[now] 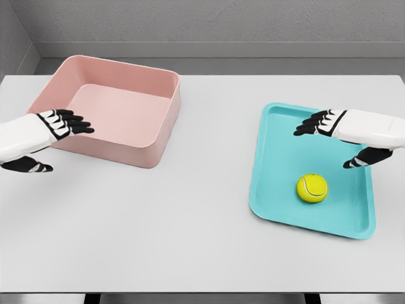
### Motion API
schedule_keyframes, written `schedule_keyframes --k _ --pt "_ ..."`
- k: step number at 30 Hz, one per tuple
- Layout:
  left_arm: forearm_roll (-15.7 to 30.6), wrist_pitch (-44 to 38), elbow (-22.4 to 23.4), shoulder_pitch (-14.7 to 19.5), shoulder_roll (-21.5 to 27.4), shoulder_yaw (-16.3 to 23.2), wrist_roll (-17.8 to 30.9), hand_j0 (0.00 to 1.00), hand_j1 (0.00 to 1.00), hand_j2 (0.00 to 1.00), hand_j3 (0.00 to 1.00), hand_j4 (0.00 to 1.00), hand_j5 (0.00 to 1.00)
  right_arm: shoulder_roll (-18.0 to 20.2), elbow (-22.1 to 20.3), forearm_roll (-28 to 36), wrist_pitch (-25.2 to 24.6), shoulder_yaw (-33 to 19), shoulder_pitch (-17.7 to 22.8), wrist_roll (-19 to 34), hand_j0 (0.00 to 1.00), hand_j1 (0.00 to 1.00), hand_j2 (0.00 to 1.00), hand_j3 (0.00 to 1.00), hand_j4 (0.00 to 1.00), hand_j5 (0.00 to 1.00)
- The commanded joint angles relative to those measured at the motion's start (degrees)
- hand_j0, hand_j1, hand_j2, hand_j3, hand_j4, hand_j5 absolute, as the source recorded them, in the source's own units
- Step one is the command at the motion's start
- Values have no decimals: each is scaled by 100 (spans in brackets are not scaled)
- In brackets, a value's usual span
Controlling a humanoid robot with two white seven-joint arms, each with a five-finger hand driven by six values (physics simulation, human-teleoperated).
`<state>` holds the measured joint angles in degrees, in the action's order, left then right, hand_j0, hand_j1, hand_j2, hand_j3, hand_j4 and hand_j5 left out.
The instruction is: Put the tennis from the blue tray into the pink basket with both arms
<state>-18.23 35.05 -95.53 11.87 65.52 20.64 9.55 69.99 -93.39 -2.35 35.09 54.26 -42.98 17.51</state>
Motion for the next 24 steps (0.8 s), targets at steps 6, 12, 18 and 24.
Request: schedule_keyframes --k 6,12,18,24 --pt "30 -5 -18 0 23 19 3 100 100 100 100 100 100 -188 84 -1013 -9 -3 9 -11 100 100 100 100 100 100" --pt "-66 -5 -18 -9 23 98 3 100 100 100 100 100 100 -513 480 -1013 -9 366 132 -11 100 100 100 100 100 100" --pt "-66 -5 -18 -9 31 107 3 100 100 100 100 100 100 -302 488 -995 -9 410 228 -29 100 100 100 100 100 100" --pt "-66 -5 -27 -18 23 107 3 100 100 100 100 100 100 -232 445 -995 -9 436 343 -29 100 100 100 100 100 100"
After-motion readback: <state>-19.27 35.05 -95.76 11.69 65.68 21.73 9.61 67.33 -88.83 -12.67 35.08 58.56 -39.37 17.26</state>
